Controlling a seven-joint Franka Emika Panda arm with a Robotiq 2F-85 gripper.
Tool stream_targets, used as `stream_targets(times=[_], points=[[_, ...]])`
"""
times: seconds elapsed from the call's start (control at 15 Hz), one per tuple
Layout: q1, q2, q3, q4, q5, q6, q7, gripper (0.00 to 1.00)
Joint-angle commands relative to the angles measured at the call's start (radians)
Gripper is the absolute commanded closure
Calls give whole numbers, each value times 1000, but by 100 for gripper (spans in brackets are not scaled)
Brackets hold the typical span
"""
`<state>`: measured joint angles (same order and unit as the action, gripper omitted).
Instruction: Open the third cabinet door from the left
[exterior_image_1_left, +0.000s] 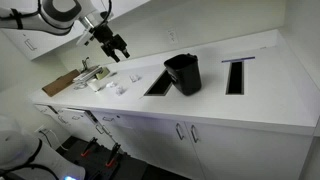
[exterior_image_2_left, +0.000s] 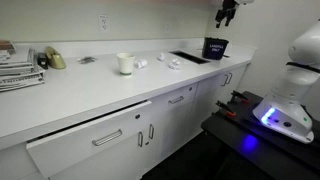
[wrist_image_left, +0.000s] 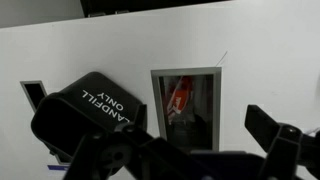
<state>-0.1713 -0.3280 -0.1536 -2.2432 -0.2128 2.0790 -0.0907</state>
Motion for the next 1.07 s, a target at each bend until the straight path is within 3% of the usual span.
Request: stream_targets(times=[0.0,1.0], points=[[2,0,-2,3,0,-3,0,0],[22,-21,15,-27,-3,13,-19,0]])
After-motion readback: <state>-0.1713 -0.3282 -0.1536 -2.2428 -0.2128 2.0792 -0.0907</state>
